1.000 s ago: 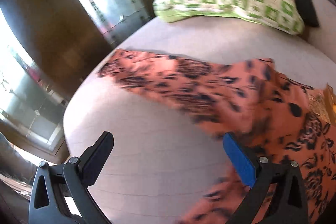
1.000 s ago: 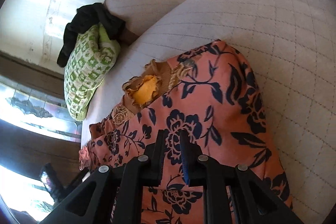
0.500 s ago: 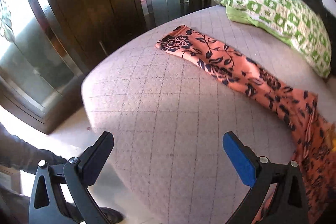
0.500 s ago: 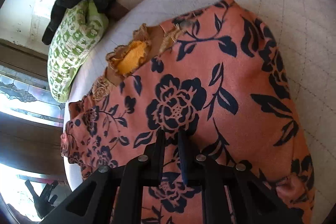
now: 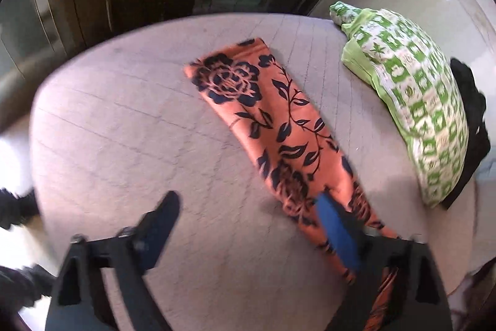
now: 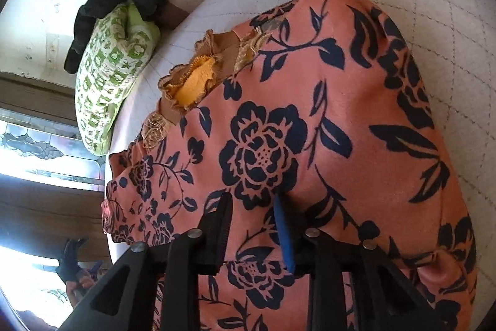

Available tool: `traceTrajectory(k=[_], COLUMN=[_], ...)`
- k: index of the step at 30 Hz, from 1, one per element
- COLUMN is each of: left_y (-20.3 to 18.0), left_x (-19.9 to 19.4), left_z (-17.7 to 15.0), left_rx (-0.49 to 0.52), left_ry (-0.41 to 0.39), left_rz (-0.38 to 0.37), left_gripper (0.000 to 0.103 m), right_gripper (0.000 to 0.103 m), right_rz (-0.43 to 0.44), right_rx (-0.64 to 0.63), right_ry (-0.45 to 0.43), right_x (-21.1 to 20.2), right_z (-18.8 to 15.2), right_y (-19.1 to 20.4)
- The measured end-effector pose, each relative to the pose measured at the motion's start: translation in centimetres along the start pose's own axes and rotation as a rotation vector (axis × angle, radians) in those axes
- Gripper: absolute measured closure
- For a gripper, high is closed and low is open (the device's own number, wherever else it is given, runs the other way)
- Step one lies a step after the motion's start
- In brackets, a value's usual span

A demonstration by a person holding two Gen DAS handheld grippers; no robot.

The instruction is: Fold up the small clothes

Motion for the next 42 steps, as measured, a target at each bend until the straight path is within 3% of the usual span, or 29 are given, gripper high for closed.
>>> traceTrajectory(k=[4, 11, 12, 14, 17, 21, 27, 32, 36, 42], left_y=[-0.5, -0.3, -0.3, -0.3, 0.2, 0.4, -2.9, -8.7, -14.4, -23.2], left_x=[2.8, 4.6, 4.8, 5.4, 6.1, 6.2, 3.4, -1.1, -4.7, -10.0], left_z=[0.6, 2.6, 2.9, 3.6, 4.2, 4.4, 4.0, 2.3, -0.5, -8.1], left_rx=[-0.051, -0.156, -0.157, -0.147, -0.161, -0.167, -0.044, 0.136, 0.290, 0.544], left_ry=[0.043, -0.019, -0.026, -0.046, -0.065, -0.088, -0.133, -0.159, -0.163, -0.155], left_rz=[-0.047, -0.124, -0.138, -0.141, -0.138, -0.151, -0.166, -0.194, -0.230, -0.299], left_gripper=[0.037, 0.040, 0.044, 0.068, 0.088, 0.095, 0.097, 0.097, 0.097, 0.097], right_gripper=[0.070, 0.070, 0.070, 0.070, 0.070, 0.070, 0.070, 0.070, 0.070, 0.070], right_rz=[-0.025, -0.056, -0.060, -0.065, -0.064, -0.067, -0.032, 0.002, 0.022, 0.047], right_rx=[-0.054, -0.135, -0.143, -0.153, -0.164, -0.185, -0.192, -0.175, -0.154, -0.127], right_ry=[-0.029, -0.055, -0.057, -0.063, -0.079, -0.096, -0.156, -0.191, -0.218, -0.267], right_x=[0.1, 0.2, 0.3, 0.4, 0.5, 0.4, -1.5, -3.5, -5.0, -7.9], right_z=[-0.1, -0.5, -0.5, -0.6, -0.6, -0.6, -0.1, 0.4, 0.8, 1.4], right_y=[1.0, 2.0, 2.1, 2.2, 2.4, 2.6, 3.4, 3.8, 3.7, 3.1])
Point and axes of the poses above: each gripper's, at about its wrist camera, not at the fingertips, and x roughly the way its jaws point, y to its left, z to its top, the point moved 3 cm from there along x, roughly the way its jaws point, and after that the axes turned 2 degrees about x, right-handed, at the moved point
